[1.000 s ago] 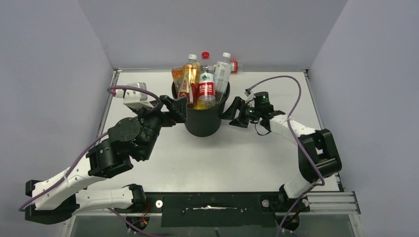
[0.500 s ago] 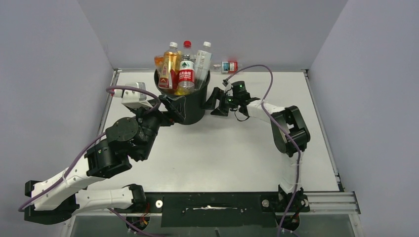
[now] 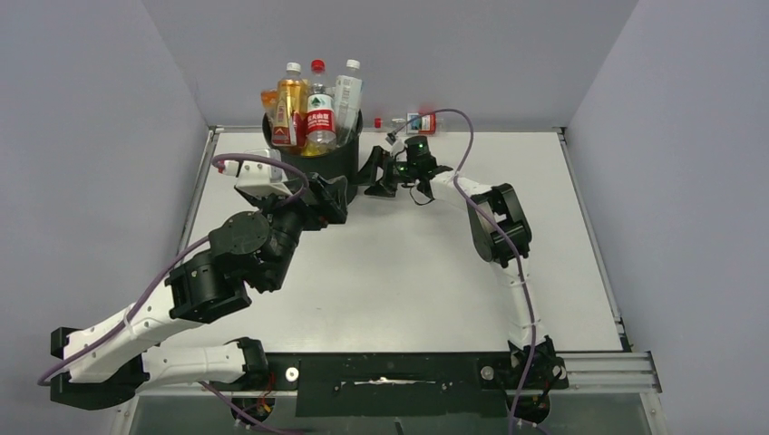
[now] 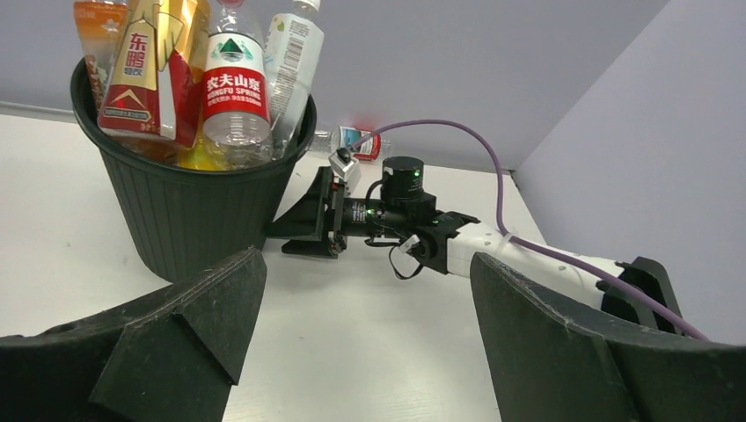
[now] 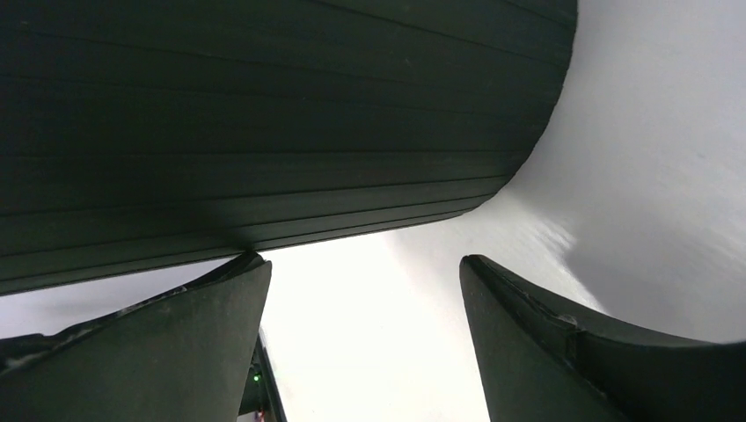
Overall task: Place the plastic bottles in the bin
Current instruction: Move the trash bin to the center of the board.
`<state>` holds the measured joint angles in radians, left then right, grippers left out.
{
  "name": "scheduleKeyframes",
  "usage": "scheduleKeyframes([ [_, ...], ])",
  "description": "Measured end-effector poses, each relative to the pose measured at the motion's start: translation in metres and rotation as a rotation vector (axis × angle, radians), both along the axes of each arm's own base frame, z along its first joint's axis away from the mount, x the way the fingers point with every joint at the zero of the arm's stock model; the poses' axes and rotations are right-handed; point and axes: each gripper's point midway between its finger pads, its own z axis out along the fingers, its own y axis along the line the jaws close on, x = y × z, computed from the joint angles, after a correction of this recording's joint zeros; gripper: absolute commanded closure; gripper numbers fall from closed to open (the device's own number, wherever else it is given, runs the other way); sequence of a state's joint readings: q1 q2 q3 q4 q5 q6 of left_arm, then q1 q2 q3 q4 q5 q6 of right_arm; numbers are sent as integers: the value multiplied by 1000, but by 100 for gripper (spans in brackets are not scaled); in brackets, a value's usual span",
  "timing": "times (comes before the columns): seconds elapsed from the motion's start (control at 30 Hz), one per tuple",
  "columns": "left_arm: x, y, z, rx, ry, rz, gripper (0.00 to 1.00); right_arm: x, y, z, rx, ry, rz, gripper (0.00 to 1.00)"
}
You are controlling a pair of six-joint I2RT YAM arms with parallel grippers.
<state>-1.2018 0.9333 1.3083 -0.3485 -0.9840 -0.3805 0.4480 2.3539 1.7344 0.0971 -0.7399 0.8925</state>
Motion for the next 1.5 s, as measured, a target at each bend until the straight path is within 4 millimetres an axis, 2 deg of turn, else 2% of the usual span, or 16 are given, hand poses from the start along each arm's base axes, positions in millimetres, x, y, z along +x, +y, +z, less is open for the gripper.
scheduleKeyframes([
  [0.17, 4, -14, -5, 30, 13, -19, 13, -3, 28, -8, 40, 9, 60, 19],
  [0.33, 9, -35, -15, 68, 35, -54, 13, -25, 46, -14, 58, 21, 109, 18],
  [0.47, 14, -52, -27, 96, 60, -80, 13, -54, 31, -21, 33, 73, 115, 16],
  [0.53, 17, -61, -34, 114, 74, -93, 13, -68, 11, -17, 23, 97, 97, 16],
  [0.63, 22, -74, -46, 141, 96, -111, 13, -77, -23, 1, 21, 95, 49, 16],
  [0.83, 45, -111, -82, 185, 167, -173, 14, -89, -114, 42, 6, 43, -110, 12],
  [0.97, 88, -123, -124, 200, 261, -189, 14, -98, -165, 50, -57, 32, -218, 10],
  [1.07, 122, -132, -162, 233, 344, -188, 14, -108, -202, 55, -100, 39, -298, 9],
  [1.23, 158, -166, -216, 287, 433, -230, 14, -115, -255, 65, -137, 34, -421, 8],
  [1.3, 174, -181, -236, 309, 455, -242, 14, -117, -268, 68, -147, 32, -451, 8],
  [1.4, 198, -199, -267, 355, 475, -247, 14, -120, -273, 66, -159, 40, -451, 8],
  [1.5, 224, -203, -299, 407, 484, -222, 14, -125, -276, 63, -165, 57, -444, 8],
])
